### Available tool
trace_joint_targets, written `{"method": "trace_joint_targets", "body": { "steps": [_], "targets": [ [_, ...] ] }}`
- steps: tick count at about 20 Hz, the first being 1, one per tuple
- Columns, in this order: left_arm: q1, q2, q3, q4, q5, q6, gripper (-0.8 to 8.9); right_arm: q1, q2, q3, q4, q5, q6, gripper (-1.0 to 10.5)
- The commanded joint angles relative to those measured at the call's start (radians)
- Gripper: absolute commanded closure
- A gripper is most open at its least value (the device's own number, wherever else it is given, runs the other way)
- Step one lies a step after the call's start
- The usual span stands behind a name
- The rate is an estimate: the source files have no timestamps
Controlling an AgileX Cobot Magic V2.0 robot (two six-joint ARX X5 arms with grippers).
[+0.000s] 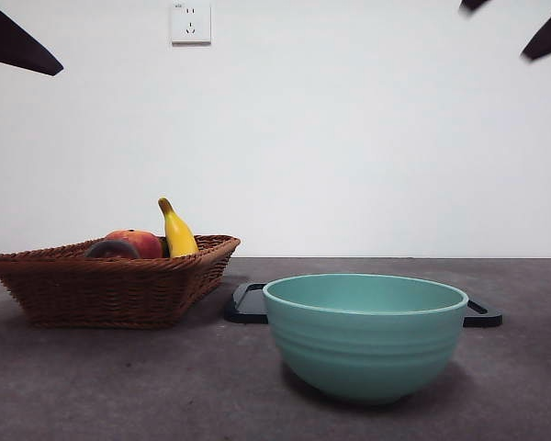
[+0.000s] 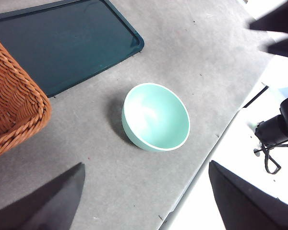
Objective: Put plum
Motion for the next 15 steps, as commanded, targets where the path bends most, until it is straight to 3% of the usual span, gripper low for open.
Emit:
{"method": "trace_joint_targets", "body": {
  "steps": [1, 6, 15],
  "targets": [
    [-0.003, 0.006, 0.011, 0.011, 0.009, 0.008, 4.1, 0.006, -0.052, 0.015, -0.056, -0.053, 0.021, 6.1],
    [-0.003, 0.006, 0.011, 0.008, 0.009, 0.008, 4.1, 0.006, -0.152, 0.015, -0.189, -0.037, 0.024, 6.1],
    [-0.003, 0.006, 0.011, -0.013, 0.009, 0.005, 4.15, 0.006, -0.159, 0.015, -0.199, -0.037, 0.015, 6.1]
  ]
}}
